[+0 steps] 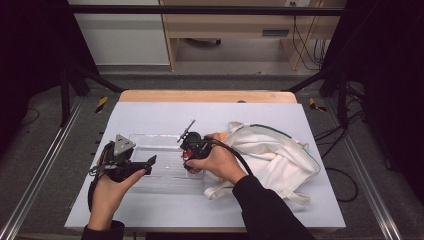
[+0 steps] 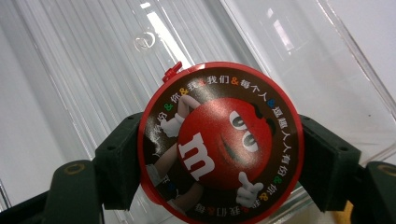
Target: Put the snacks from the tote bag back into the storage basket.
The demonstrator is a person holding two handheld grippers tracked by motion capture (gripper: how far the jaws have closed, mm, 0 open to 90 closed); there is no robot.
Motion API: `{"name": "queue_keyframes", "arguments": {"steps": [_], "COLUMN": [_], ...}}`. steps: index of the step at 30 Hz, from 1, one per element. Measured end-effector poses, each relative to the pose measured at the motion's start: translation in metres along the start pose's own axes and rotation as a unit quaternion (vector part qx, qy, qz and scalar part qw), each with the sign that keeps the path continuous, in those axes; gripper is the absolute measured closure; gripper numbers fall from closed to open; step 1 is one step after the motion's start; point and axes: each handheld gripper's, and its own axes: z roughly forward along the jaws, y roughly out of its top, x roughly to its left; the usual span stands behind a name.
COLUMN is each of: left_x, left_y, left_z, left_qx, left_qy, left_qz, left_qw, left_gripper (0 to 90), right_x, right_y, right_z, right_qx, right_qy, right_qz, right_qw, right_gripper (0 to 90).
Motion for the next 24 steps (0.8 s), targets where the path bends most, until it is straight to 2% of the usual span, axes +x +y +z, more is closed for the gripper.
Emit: {"name": "queue_keyframes", "arguments": {"steps": [6,11,24], "left_x": [0.0,0.001,0.001], "left_y": [0.0,0.0,0.0], "left_z": [0.0,0.0,0.0], "left_qx": [0.001,0.002,0.003], "left_qy": [0.0,0.002,0.005], "left_qz": [0.001,0.002,0.002], "left_qw": [1.0,1.0,1.0], "left_gripper": [7.7,7.7,7.7], "right_x": [0.0,0.002,-0.003], "right_y": [0.0,-0.001,-0.006], "right_z": [0.001,0.001,-0.028], "right_qx": [0.005,-0.001,-0.044], "right_qy": [0.002,0.004,-0.004], "right_qz": [-0.005,-0.015,-0.005], "right_qw": [1.0,0.9999,0.999], "right_gripper": [25.3,19.1,16.2]}}
